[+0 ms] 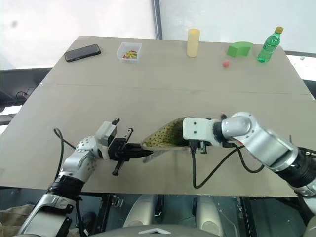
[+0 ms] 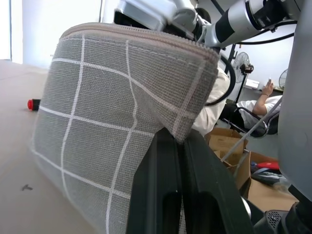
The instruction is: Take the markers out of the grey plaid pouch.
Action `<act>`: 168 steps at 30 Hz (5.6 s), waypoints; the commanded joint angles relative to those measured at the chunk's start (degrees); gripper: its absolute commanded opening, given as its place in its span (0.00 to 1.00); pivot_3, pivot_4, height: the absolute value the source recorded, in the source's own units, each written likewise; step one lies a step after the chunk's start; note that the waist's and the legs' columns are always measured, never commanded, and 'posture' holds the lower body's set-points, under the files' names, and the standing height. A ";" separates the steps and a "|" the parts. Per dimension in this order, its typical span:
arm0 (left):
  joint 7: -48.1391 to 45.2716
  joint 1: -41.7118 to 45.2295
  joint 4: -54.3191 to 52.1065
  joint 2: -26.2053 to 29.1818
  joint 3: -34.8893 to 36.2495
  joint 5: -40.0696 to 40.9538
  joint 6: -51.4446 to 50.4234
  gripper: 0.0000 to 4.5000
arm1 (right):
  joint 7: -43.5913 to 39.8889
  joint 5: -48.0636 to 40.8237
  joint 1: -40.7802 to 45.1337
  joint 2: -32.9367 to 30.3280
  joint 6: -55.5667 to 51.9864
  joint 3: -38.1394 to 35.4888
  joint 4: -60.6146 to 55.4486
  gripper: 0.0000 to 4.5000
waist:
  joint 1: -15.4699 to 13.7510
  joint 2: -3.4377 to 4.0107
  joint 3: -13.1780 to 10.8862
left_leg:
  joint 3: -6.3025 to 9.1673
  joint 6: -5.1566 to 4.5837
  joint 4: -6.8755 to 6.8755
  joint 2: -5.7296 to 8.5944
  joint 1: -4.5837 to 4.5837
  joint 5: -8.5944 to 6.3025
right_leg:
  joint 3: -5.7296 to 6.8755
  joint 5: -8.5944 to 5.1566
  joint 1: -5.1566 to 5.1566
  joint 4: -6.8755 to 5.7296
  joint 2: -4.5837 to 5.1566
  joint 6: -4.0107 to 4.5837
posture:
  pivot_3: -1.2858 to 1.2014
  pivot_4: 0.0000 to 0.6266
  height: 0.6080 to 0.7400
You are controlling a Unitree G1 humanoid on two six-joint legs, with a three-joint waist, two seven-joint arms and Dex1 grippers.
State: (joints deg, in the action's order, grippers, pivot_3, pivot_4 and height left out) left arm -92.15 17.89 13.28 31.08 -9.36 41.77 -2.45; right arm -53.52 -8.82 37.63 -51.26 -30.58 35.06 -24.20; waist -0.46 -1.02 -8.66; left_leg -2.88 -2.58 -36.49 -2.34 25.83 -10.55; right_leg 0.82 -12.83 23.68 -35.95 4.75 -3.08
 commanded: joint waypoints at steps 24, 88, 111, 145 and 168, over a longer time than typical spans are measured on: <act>0.33 1.11 2.91 -8.46 3.28 -3.59 -2.85 0.00 | 10.80 31.09 -1.91 23.45 30.08 1.85 32.48 0.34 | 1.29 -0.22 0.24 | -0.32 0.06 -0.04 -0.18 -0.91 0.01 | -0.04 -0.01 -0.65 -0.39 -0.16 0.00 | 0.52 0.24 1.00; 3.41 5.00 5.09 -13.54 8.09 -0.67 -28.64 0.00 | -9.29 32.35 -0.46 12.68 8.87 3.02 12.65 0.57 | 0.69 -0.05 0.14 | -0.01 0.07 -0.02 -0.05 -0.19 0.01 | 0.11 0.00 -0.22 -0.05 -0.20 0.01 | 0.52 0.24 1.00; 8.58 2.11 5.09 -16.85 12.57 -3.27 -17.09 0.00 | -10.13 25.06 -3.55 16.53 3.86 -13.74 4.76 0.06 | 0.91 -0.16 0.57 | -0.46 0.38 0.16 -0.35 -1.08 -0.17 | 1.61 0.30 -0.27 0.06 1.59 0.45 | 0.52 0.24 1.00; 19.60 -3.98 -1.90 -13.21 16.50 -11.98 5.43 0.00 | 14.86 -8.77 -5.54 3.77 -32.95 -52.26 15.52 0.06 | 0.11 0.10 0.17 | -0.21 0.34 0.35 -0.13 -0.16 -0.29 | 2.01 0.61 0.25 0.51 1.37 -0.04 | 0.52 0.24 1.00; 33.40 -2.66 -0.66 -3.73 20.59 -22.64 20.51 0.00 | 7.59 -17.17 -22.49 8.27 -9.69 -49.84 0.37 0.99 | -0.34 0.12 0.05 | -0.06 0.34 0.14 -0.39 -0.12 -0.28 | 2.24 0.59 0.17 0.35 1.04 -0.43 | 0.52 0.24 1.00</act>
State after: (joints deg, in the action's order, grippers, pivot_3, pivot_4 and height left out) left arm -59.46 14.80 13.04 26.15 9.03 19.12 15.17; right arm -44.68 -22.82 16.21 -43.09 -40.58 -12.63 -18.33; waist -0.80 -0.89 -8.61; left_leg -2.89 -2.24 -36.34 -2.77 25.71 -10.84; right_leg 3.11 -12.24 23.84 -35.59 5.77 -3.50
